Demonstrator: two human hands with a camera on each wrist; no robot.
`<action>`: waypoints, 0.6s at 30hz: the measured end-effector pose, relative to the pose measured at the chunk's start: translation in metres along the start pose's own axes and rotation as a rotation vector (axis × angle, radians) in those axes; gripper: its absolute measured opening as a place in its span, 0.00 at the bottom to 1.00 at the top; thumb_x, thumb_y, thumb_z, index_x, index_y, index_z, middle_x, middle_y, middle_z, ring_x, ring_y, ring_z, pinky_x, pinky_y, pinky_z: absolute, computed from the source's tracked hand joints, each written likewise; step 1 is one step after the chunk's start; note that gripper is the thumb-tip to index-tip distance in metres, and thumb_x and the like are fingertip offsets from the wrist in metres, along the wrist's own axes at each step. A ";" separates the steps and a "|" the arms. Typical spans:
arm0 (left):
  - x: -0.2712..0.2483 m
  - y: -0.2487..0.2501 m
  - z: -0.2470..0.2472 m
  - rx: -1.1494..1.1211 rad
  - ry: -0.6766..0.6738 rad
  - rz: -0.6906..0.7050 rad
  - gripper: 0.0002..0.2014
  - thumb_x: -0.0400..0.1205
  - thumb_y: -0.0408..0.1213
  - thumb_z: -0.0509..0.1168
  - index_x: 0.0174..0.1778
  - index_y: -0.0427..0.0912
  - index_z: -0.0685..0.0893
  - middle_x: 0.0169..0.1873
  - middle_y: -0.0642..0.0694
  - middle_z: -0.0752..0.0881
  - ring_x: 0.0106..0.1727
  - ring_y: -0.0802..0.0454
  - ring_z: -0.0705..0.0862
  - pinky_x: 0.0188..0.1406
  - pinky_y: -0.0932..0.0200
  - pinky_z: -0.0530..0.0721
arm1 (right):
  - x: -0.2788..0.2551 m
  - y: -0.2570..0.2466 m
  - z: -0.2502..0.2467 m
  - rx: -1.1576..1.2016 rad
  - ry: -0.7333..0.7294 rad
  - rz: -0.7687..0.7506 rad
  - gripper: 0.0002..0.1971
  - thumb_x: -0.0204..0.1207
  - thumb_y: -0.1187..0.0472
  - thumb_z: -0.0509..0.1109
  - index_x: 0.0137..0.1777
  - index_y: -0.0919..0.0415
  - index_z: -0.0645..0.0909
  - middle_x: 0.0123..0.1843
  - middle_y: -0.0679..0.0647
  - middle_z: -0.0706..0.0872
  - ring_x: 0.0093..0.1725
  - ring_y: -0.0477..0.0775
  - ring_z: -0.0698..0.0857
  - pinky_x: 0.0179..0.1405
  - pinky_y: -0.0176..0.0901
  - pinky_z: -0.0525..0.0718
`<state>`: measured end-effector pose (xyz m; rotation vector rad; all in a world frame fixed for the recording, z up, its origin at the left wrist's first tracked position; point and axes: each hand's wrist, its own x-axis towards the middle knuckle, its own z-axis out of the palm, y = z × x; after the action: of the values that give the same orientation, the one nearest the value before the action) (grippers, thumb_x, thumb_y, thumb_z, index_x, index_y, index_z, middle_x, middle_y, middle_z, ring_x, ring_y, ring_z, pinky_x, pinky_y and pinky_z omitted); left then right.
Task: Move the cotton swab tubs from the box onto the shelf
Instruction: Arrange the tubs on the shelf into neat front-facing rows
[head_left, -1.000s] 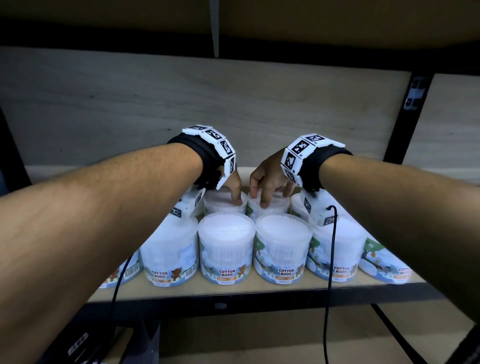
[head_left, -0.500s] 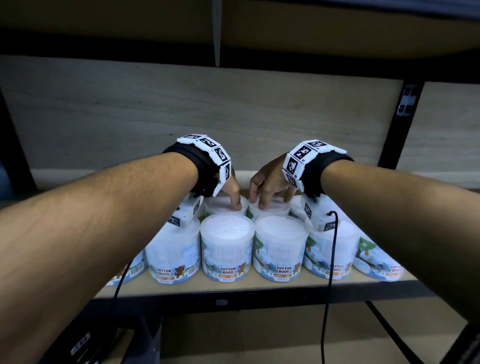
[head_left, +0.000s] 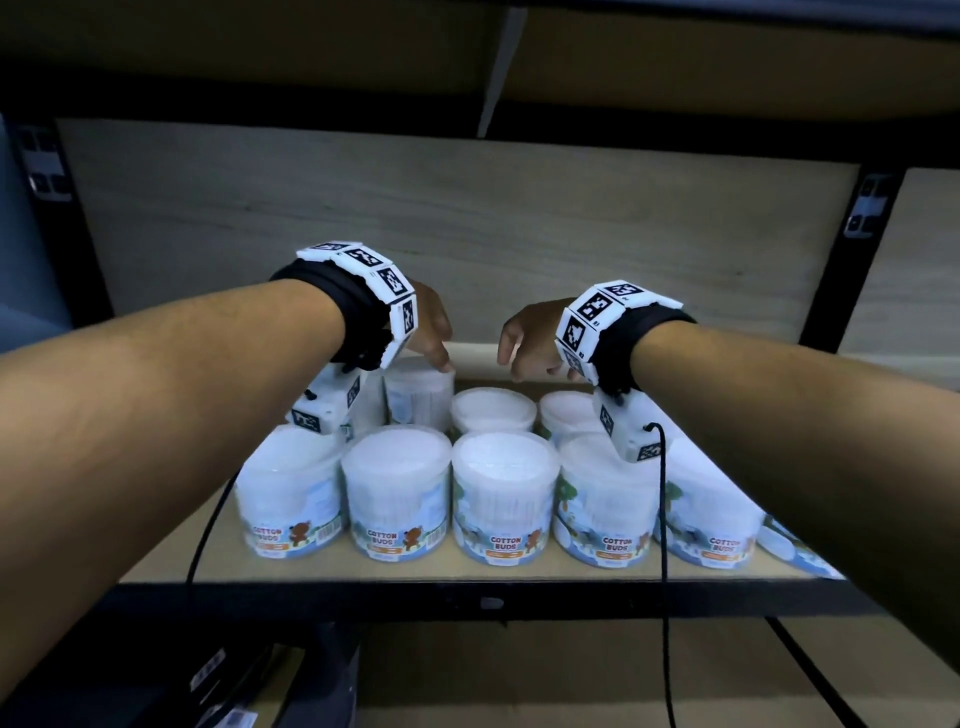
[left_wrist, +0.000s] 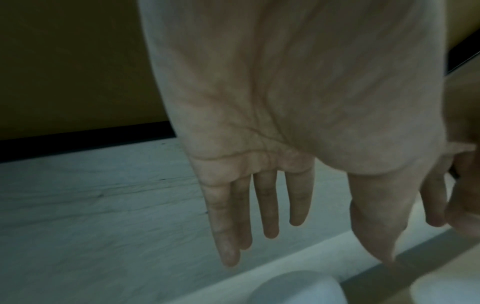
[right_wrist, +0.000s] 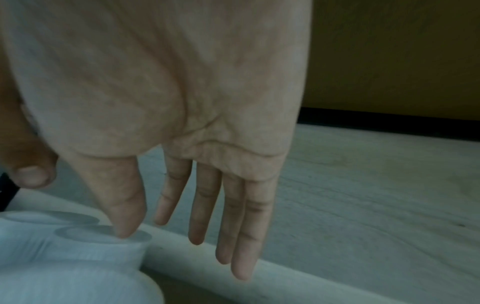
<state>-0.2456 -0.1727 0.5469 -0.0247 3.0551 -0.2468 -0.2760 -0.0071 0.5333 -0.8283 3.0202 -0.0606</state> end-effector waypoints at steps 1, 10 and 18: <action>0.001 -0.007 0.001 0.026 0.006 -0.007 0.32 0.80 0.54 0.67 0.79 0.46 0.72 0.73 0.47 0.77 0.65 0.46 0.79 0.57 0.61 0.76 | 0.002 -0.005 0.000 0.002 0.018 -0.008 0.15 0.76 0.59 0.73 0.63 0.53 0.85 0.38 0.43 0.79 0.36 0.46 0.80 0.25 0.34 0.78; 0.001 -0.077 0.013 0.086 -0.031 -0.099 0.33 0.79 0.54 0.69 0.80 0.50 0.71 0.77 0.49 0.73 0.77 0.49 0.71 0.77 0.54 0.67 | 0.042 -0.059 0.005 -0.012 0.002 -0.033 0.22 0.77 0.46 0.73 0.66 0.56 0.83 0.64 0.53 0.85 0.51 0.56 0.86 0.51 0.47 0.85; 0.010 -0.120 0.005 -0.009 -0.045 -0.099 0.30 0.76 0.50 0.75 0.75 0.54 0.78 0.73 0.52 0.77 0.72 0.51 0.75 0.72 0.56 0.72 | 0.089 -0.094 -0.007 -0.068 -0.154 -0.063 0.22 0.82 0.51 0.69 0.71 0.64 0.80 0.70 0.66 0.81 0.42 0.48 0.91 0.19 0.34 0.79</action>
<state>-0.2538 -0.2925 0.5606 -0.1797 3.0141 -0.2350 -0.3046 -0.1325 0.5445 -0.8886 2.8672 0.1007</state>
